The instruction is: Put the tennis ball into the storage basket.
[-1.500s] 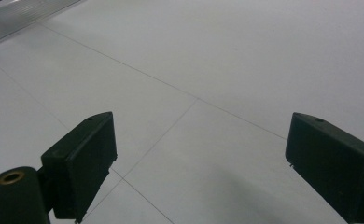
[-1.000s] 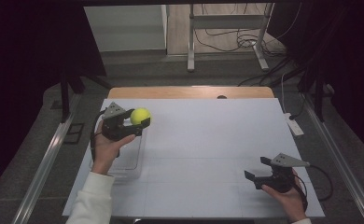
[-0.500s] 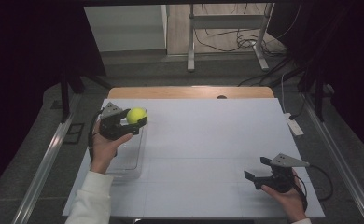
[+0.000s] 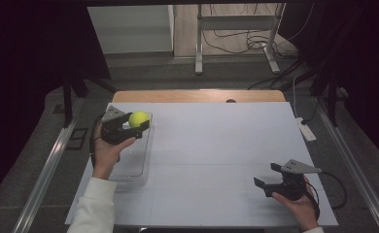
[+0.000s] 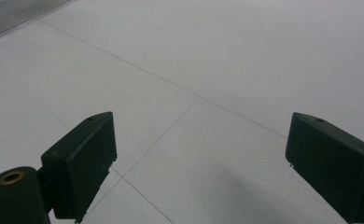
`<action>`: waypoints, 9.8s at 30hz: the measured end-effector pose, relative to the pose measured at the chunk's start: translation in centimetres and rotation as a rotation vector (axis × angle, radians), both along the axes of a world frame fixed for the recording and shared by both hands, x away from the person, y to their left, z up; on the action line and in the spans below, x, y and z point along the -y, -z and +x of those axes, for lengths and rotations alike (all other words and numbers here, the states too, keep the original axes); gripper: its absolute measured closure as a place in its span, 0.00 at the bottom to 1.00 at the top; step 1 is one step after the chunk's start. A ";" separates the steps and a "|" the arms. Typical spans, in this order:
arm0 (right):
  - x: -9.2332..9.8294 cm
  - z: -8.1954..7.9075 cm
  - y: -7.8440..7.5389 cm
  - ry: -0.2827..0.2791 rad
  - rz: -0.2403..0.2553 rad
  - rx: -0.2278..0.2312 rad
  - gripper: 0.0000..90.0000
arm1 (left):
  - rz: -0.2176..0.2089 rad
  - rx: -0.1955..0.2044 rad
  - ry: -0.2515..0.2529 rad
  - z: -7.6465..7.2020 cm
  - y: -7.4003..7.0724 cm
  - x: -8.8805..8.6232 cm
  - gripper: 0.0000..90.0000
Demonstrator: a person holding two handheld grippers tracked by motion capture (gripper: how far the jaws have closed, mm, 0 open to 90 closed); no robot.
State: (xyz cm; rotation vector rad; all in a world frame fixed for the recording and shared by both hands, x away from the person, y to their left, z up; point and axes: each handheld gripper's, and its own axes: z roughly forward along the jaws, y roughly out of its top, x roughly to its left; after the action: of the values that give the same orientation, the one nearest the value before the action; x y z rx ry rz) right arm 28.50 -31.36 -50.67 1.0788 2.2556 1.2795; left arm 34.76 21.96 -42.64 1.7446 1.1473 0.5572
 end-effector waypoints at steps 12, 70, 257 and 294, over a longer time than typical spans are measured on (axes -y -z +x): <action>0.0 0.0 -0.1 0.001 0.006 0.000 0.10 | -0.001 -0.008 -0.031 0.5 0.0 -0.7 0.29; 0.1 0.0 -0.1 0.011 0.009 -0.001 0.10 | 0.046 -0.187 -0.151 4.9 2.0 -4.7 0.29; 0.1 0.2 0.2 0.003 0.014 -0.016 0.10 | 0.092 -0.184 0.006 3.4 3.0 -1.8 0.17; 0.2 -0.1 0.0 0.013 0.012 -0.012 0.10 | 0.022 -0.103 0.168 -4.2 3.0 0.7 0.17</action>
State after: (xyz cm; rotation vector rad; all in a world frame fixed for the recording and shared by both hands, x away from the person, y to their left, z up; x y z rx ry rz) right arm 28.38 -31.57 -50.69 1.1068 2.2485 1.2868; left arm 30.57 21.29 -45.66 1.8860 1.0554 0.3829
